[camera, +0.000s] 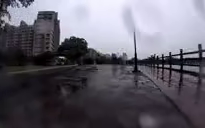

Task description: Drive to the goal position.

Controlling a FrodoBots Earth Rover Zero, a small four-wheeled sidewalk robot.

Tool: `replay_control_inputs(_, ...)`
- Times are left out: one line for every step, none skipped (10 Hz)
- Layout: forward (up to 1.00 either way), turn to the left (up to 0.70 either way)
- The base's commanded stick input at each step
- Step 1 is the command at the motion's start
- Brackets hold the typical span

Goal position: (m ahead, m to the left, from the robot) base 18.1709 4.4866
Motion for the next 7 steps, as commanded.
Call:
replay_control_inputs(1.0,0.0)
replay_control_inputs(1.0,0.0)
replay_control_inputs(1.0,0.0)
replay_control_inputs(1.0,0.0)
replay_control_inputs(1.0,0.0)
replay_control_inputs(1.0,0.0)
replay_control_inputs(1.0,0.0)
